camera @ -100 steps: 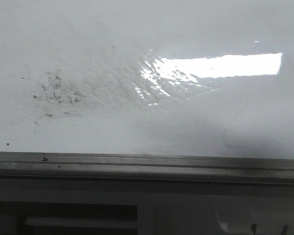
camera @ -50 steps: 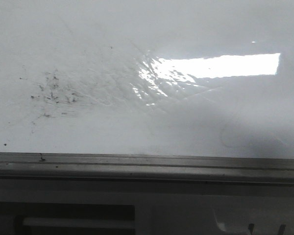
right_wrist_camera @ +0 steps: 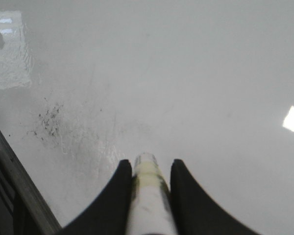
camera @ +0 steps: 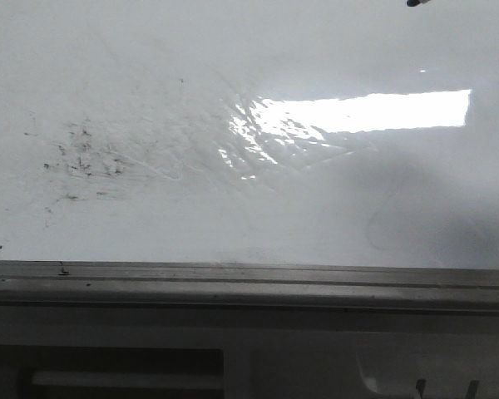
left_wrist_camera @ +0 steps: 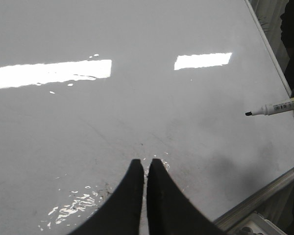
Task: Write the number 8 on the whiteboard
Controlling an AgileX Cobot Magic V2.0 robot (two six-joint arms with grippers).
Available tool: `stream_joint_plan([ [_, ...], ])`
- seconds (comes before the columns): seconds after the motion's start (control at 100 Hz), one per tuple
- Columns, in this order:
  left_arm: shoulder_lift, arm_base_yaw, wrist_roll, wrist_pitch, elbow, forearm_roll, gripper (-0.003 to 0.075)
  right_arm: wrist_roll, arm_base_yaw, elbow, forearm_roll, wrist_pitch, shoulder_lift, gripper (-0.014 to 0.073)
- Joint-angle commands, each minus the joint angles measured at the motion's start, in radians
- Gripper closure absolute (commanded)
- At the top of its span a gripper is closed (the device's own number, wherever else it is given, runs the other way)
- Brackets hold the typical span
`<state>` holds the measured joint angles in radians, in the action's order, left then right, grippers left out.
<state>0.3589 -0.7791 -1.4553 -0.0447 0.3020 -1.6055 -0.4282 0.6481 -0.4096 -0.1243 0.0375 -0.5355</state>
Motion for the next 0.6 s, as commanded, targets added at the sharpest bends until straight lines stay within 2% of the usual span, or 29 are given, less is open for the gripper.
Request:
stream_joint_plan([
  [0.0,0.008,-0.008,0.010,0.015,0.028,-0.002,0.0741,0.107,-0.008,-0.039,0.151,-0.069,-0.001,0.0637],
  [0.09,0.008,-0.008,0.010,0.015,0.028,-0.002,0.0741,0.169,-0.008,-0.039,0.214,-0.069,-0.001,0.0637],
  [0.59,0.008,-0.008,0.010,0.015,0.028,-0.004,0.0741,0.169,-0.008,-0.039,0.185,-0.046,0.001,0.0638],
])
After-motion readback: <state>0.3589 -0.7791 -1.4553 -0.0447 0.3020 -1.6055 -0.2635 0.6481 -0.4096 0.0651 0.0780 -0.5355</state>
